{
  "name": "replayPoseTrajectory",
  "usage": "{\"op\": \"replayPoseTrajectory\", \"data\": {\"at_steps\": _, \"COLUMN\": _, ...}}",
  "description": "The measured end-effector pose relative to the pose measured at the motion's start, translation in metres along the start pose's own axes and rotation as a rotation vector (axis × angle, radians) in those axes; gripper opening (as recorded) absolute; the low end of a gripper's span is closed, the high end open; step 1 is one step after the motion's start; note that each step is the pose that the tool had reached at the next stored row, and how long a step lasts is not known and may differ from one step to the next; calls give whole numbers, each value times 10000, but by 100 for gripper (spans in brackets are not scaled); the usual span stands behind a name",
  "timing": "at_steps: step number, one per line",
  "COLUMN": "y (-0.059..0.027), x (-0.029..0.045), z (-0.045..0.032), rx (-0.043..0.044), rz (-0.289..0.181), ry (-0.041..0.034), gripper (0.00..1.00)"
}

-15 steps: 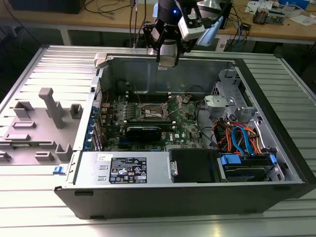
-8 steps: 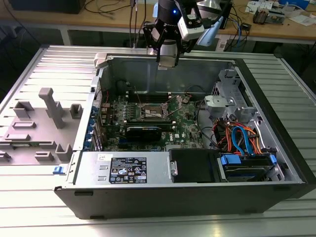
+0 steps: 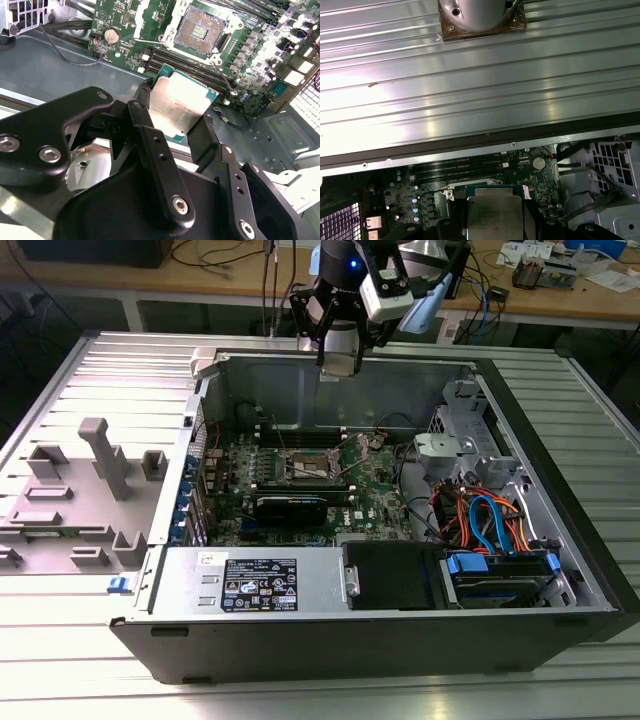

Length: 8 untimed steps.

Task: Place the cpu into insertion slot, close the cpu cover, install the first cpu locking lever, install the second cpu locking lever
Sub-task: 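Place the cpu into insertion slot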

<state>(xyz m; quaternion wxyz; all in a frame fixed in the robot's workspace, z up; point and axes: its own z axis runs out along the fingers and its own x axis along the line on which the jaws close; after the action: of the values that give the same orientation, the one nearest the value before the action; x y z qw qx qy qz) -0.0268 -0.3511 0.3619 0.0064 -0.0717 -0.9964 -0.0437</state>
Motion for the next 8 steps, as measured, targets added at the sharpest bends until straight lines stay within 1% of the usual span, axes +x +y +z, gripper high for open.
{"op": "replayPoseTrajectory", "data": {"at_steps": 3, "y": -10, "x": -2, "z": 0, "rx": -2, "rz": 165, "ry": -14, "gripper": 54}}
{"op": "replayPoseTrajectory", "data": {"at_steps": 4, "y": -11, "x": -3, "z": 1, "rx": -4, "rz": 362, "ry": -30, "gripper": 54}}
{"op": "replayPoseTrajectory", "data": {"at_steps": 8, "y": -13, "x": -3, "z": 3, "rx": -13, "rz": 776, "ry": -67, "gripper": 54}}
